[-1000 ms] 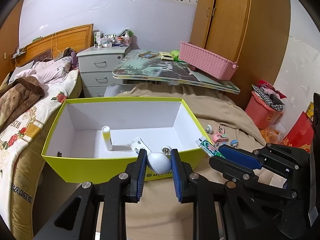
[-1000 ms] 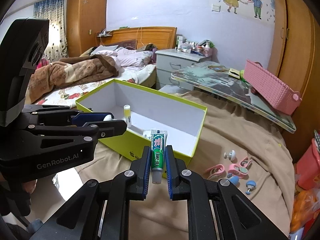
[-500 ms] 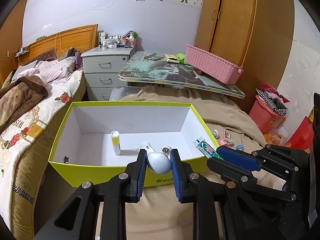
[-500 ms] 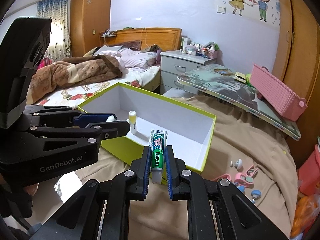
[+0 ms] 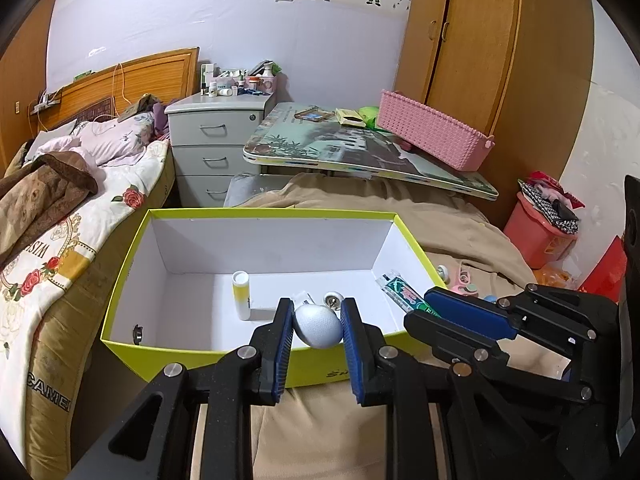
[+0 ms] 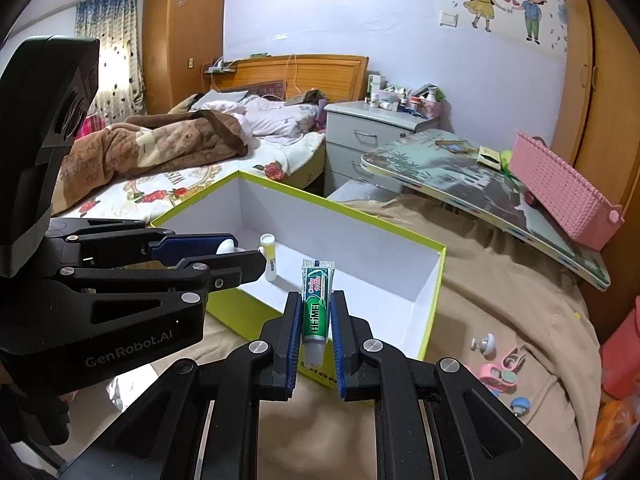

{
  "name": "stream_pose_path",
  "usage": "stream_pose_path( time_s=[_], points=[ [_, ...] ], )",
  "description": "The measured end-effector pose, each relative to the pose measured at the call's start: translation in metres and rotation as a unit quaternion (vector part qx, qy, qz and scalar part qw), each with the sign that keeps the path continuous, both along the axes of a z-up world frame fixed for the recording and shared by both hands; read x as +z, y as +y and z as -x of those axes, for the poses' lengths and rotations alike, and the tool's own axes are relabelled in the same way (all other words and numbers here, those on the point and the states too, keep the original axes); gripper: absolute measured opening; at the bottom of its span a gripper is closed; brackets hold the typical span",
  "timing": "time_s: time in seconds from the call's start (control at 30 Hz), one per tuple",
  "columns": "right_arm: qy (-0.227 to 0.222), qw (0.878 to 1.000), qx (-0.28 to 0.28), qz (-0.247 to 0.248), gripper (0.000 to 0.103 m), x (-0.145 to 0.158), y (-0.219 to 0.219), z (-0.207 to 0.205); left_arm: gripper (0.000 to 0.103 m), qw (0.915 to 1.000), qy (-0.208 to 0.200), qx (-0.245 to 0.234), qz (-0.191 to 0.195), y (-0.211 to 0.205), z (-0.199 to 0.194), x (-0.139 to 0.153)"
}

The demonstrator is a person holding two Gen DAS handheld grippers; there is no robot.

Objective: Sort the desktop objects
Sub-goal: 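Carry the toothpaste tube and white knob over the lime-green box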

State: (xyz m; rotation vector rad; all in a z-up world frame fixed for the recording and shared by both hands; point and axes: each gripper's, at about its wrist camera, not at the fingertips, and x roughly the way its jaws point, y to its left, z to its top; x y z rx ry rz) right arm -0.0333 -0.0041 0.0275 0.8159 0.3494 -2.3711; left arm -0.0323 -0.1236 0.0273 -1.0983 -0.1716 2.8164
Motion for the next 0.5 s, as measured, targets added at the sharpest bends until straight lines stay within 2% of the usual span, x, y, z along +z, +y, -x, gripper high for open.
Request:
stream_pose_path(
  time_s=[0.5],
  points=[
    [-0.015,1.000,-0.006,0.000,0.014,-0.008,-0.011,0.025,0.025,0.9999,-0.005,0.011,0.001,-0.013,0.022,-0.007]
  ],
)
